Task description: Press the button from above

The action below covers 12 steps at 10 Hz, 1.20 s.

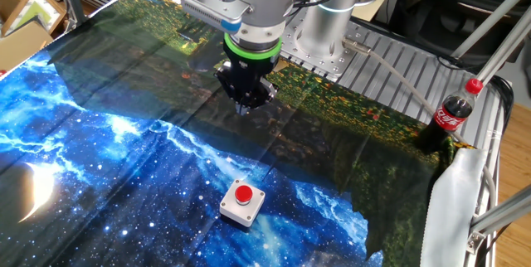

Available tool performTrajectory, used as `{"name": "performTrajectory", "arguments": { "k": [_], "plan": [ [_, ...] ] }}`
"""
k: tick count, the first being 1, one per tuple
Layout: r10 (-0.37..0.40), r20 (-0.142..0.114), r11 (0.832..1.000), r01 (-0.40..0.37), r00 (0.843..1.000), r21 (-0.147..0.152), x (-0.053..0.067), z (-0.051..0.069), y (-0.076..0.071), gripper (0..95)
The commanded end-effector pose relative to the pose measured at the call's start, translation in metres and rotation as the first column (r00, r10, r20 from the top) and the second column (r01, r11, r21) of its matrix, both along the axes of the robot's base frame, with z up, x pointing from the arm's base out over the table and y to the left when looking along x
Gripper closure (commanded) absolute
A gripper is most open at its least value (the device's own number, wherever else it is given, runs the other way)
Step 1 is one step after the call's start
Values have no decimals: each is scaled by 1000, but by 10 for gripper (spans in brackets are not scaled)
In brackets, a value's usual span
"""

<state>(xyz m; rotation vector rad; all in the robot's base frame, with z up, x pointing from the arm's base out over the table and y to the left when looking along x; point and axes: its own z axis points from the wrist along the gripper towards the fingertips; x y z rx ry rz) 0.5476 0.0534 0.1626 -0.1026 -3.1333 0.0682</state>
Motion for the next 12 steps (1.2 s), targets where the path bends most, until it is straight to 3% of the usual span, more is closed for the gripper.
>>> {"name": "performTrajectory", "arguments": {
  "k": [1, 6, 12],
  "plan": [
    [-3, -11, 1000, 3, 1000, -1, 10, -1, 4, 950],
    [-31, -14, 1000, 31, 999, 4, 34, -6, 10, 950],
    [-63, -26, 998, 63, 998, 7, 36, -2, 12, 950]
  ]
}}
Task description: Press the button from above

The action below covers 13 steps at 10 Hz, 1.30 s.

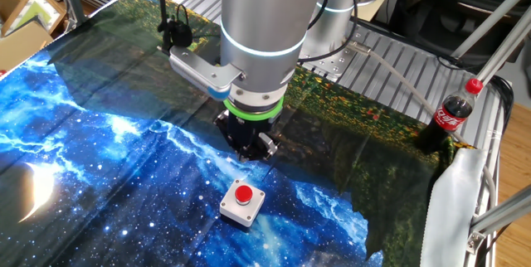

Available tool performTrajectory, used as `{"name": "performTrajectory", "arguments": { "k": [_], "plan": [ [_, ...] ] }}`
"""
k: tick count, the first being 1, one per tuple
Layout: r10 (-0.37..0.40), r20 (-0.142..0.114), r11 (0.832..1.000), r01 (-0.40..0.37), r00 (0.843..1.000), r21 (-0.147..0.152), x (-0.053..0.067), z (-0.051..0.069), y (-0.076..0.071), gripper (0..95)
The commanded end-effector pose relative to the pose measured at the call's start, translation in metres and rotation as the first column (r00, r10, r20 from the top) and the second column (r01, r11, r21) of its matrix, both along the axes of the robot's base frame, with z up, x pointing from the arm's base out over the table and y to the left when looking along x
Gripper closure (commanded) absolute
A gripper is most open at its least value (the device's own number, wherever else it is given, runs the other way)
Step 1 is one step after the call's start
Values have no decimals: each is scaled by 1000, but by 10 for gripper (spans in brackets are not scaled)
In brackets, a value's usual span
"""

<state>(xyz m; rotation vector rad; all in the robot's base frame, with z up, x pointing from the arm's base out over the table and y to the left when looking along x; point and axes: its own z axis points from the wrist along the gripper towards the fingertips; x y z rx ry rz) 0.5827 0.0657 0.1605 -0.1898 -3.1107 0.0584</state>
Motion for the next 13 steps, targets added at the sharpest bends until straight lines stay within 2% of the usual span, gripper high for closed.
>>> {"name": "performTrajectory", "arguments": {
  "k": [1, 6, 10, 11, 13],
  "plan": [
    [-8, -18, 1000, 8, 1000, 2, 0, 0, 1, 950],
    [-27, -34, 1000, 27, 999, 1, -1, 2, 2, 950],
    [-29, -36, 1000, 29, 999, 2, -1, 2, 2, 950],
    [-26, -42, 1000, 26, 999, 2, -1, 2, 2, 950],
    [-22, -73, 1000, 22, 997, 6, -1, 2, 2, 950]
  ]
}}
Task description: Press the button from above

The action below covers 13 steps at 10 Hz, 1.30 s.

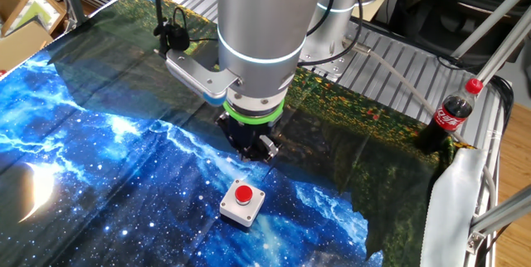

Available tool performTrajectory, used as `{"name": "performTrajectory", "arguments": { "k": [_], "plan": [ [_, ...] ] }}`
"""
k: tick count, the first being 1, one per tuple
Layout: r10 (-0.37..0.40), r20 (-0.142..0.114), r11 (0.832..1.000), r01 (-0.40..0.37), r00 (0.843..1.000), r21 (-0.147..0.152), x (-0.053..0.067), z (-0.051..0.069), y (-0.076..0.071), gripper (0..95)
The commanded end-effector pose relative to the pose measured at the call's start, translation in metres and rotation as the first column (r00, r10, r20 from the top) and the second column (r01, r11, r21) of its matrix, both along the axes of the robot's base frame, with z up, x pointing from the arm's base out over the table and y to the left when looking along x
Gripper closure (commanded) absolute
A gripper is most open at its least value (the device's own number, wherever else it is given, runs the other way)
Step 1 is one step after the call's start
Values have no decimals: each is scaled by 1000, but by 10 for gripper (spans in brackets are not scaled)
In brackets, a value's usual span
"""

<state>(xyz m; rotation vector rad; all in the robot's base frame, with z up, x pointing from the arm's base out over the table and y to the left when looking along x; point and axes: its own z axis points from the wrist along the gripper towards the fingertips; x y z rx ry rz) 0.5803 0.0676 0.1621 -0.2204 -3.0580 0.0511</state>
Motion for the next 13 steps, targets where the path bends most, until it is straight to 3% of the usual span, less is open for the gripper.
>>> {"name": "performTrajectory", "arguments": {
  "k": [1, 6, 9, 11, 13],
  "plan": [
    [4, -36, 1000, -4, 999, 0, 2, 0, 0, 950],
    [25, -46, 1000, -25, 999, 3, 2, 0, 0, 950],
    [49, -25, 999, -49, 998, 13, 2, 0, 0, 950],
    [95, 20, 995, -95, 995, 25, 2, 0, 0, 950],
    [138, 84, 990, -140, 987, 27, 2, 0, 0, 950]
  ]
}}
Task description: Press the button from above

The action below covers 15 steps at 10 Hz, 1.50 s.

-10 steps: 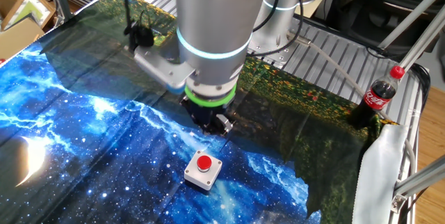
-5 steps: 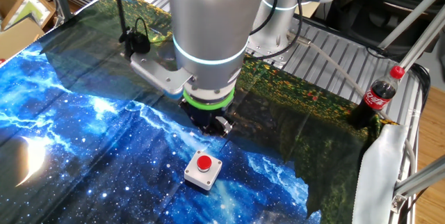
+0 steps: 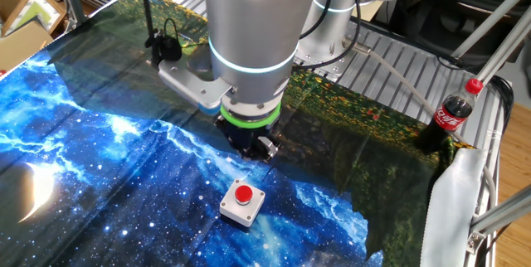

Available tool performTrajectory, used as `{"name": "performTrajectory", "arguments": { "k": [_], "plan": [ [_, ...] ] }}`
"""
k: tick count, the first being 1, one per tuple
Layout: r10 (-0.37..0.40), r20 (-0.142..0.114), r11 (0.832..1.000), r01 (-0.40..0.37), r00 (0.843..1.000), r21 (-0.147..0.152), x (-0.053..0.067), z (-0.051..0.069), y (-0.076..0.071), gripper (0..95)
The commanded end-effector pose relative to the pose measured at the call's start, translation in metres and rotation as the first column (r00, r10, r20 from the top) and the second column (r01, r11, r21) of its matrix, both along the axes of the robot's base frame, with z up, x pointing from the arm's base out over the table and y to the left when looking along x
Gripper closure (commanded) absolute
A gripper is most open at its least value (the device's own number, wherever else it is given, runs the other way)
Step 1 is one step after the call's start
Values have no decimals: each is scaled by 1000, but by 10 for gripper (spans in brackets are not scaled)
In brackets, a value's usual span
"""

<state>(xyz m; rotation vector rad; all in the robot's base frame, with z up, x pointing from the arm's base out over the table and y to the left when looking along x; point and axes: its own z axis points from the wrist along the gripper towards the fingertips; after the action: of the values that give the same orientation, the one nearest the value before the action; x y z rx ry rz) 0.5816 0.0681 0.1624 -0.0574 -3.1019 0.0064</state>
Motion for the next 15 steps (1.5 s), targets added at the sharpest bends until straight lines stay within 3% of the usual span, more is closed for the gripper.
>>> {"name": "performTrajectory", "arguments": {
  "k": [1, 2, 10, 14, 15],
  "plan": [
    [37, 56, 999, -38, 998, 3, 0, 0, 0, 950],
    [25, 51, 1000, -24, 998, -8, 0, 0, 0, 950],
    [14, 52, 1000, -14, 999, 4, 0, 0, 0, 950],
    [-4, 49, 1000, 3, 999, 13, 0, 0, 0, 950],
    [-3, 49, 1000, 1, 999, 28, 1, -1, 1, 950]
  ]
}}
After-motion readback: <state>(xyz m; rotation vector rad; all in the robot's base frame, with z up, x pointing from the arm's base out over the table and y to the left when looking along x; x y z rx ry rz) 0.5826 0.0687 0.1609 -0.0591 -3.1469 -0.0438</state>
